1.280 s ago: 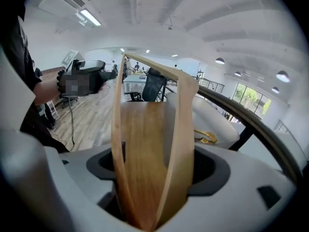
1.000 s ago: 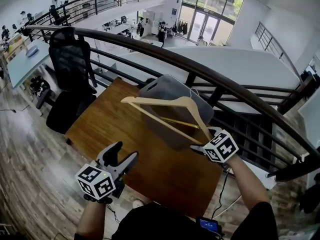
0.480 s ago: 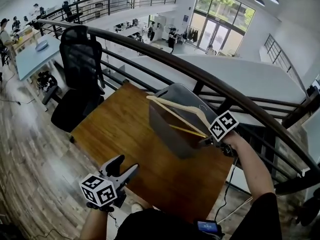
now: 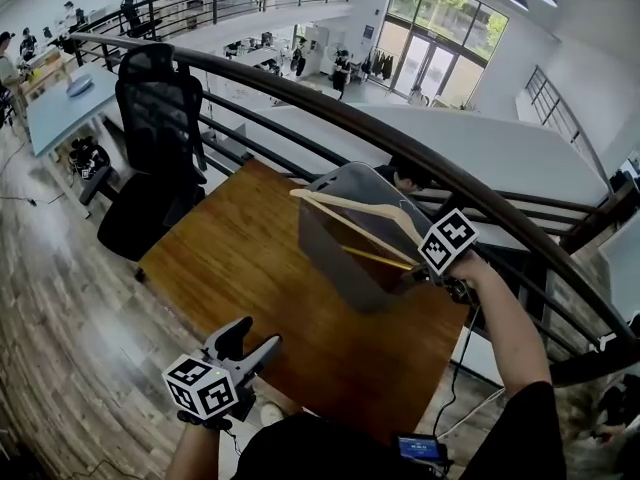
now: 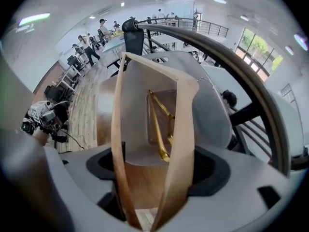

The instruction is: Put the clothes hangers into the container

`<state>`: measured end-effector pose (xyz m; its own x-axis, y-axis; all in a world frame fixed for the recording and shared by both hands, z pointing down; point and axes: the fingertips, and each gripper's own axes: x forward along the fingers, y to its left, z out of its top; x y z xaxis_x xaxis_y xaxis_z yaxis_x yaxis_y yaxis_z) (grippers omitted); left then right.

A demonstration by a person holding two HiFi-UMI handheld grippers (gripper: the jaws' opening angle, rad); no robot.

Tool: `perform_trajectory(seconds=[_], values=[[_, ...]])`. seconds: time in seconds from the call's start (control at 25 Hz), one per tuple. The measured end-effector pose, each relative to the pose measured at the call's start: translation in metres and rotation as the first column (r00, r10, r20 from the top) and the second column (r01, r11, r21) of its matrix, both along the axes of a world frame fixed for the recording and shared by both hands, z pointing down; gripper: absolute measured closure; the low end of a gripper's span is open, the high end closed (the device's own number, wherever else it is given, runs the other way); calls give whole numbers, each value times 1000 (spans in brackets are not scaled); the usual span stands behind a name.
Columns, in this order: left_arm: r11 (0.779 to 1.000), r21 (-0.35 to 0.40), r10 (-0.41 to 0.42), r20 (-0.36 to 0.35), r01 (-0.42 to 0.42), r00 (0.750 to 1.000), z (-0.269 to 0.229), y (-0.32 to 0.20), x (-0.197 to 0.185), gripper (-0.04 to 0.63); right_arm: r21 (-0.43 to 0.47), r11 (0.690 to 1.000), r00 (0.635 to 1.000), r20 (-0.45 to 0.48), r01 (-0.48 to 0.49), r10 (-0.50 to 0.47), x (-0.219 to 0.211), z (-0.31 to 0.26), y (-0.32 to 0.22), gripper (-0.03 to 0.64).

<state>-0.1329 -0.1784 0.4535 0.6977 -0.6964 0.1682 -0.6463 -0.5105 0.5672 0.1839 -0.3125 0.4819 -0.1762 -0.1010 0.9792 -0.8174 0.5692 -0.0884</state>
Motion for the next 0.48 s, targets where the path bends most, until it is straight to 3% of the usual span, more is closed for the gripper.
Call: perform_trajectory(seconds=[0.12, 0.24, 0.36, 0.48], values=[[1000, -5, 13, -16, -13, 1000, 2, -1, -2, 282, 166, 985, 988, -151, 36, -10, 15, -12, -12, 227], [999, -13, 31, -29, -32, 999, 6, -4, 2, 282, 267, 956, 931, -366, 123, -18, 38, -19, -29, 227], [999, -20, 50, -27, -50, 998, 8, -4, 5, 282, 255, 937, 831, -553, 238, -61, 54, -17, -37, 227], [997, -34, 61, -33, -62, 998, 10, -1, 8, 282, 186, 934, 756, -644, 305, -119, 54, -10, -40, 227]])
